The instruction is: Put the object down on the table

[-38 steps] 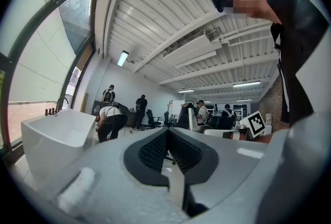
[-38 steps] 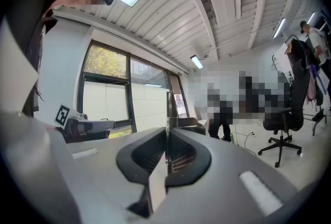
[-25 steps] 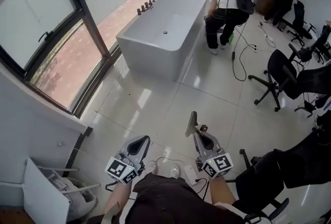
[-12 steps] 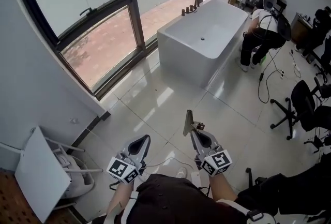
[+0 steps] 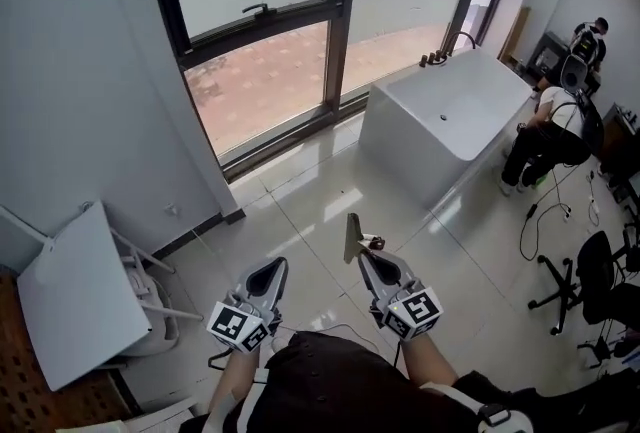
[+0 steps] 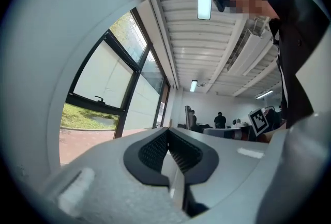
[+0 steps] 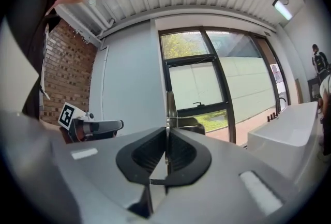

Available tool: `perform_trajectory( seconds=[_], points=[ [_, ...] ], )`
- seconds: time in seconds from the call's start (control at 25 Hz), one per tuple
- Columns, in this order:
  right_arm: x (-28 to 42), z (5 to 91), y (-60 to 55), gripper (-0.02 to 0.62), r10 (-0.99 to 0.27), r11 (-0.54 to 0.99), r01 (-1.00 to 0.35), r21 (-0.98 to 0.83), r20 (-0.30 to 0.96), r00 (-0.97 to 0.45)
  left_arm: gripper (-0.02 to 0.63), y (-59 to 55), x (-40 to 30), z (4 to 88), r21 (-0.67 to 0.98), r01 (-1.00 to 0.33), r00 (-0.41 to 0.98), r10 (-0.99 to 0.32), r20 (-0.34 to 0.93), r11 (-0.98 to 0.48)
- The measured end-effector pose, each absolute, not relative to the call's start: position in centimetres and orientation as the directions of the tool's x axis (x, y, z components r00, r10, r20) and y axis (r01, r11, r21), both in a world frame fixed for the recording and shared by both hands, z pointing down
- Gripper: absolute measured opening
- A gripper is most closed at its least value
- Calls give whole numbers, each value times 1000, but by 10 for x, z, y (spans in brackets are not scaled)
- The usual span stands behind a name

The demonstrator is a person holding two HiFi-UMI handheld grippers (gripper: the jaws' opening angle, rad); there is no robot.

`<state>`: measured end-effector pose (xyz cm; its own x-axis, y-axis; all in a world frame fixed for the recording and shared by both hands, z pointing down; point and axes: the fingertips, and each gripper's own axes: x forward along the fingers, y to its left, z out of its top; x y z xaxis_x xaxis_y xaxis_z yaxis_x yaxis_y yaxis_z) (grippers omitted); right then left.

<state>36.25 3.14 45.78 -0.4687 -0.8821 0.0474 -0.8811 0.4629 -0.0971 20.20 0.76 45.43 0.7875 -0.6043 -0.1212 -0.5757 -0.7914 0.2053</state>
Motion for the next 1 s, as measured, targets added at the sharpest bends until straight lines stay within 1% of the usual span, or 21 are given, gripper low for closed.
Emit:
perform_trajectory(
  seconds=[0.12,0.4,0.6,0.72,0.84,1.0],
  points=[
    [325,456,10,9,-859,505,-858,-96,44,-510,0,-1,165,452,215,-605,761,-636,-126,-766],
    [234,461,-31,9,-789,607,-787,-109,37,-614,0,-21,60,454,214,-725,648,-753,-111,-655],
    [166,461,-46,9,-707,698,-698,-162,5,-707,0,-15,0,463,176,-790,580,-809,-92,-587],
    [131,461,-49,9,-643,755,-635,-161,2,-766,0,-7,-35,471,197,-835,507,-857,-86,-514],
    [111,457,-56,8,-595,793,-587,-160,3,-804,0,0,-56,477,220,-867,439,-894,-84,-446],
    [100,467,-72,9,-545,825,-542,-163,30,-838,0,4,-66,481,227,-894,379,-922,-75,-386]
  ],
)
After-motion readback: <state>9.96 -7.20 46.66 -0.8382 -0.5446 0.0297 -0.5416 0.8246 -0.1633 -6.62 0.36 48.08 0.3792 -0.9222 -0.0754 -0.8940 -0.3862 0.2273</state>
